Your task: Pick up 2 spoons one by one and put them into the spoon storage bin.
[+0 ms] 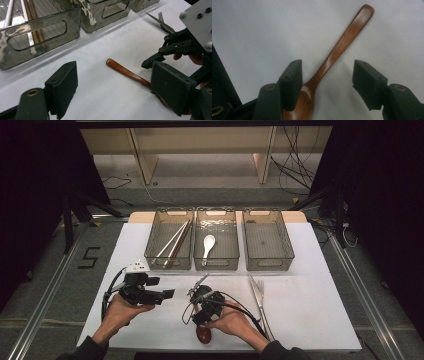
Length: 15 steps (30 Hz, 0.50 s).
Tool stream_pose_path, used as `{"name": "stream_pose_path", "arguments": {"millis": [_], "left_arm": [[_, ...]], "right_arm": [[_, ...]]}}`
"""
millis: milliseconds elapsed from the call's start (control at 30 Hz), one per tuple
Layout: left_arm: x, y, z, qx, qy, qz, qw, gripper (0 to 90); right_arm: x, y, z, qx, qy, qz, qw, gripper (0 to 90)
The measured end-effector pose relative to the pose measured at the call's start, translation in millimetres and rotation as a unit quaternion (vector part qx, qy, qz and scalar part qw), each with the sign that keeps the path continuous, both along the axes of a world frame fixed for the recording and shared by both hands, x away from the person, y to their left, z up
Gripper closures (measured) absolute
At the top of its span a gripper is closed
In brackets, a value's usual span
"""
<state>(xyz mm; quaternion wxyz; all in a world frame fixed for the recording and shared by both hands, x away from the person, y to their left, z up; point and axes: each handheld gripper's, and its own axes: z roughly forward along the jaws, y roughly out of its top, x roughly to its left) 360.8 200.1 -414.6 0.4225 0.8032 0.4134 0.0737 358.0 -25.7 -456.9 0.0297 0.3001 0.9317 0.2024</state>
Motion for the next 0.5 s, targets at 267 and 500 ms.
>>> {"name": "stream_pose_path", "arguments": {"millis": [267,500], "left_arm": [[-0.2,-0.3,-0.3,-0.003,0.001,0.0,1.0,21.1],[0.2,0.2,-1.4,0.0,0.002,-0.003,1.0,21.2]], "right_arm": [[-1.2,5.0,-6.2,-0.021,0.008,0.02,0.9995,53.9],[-3.3,7.1,-7.5,-0.043,-0.009,0.032,0.9985,64.9]]}}
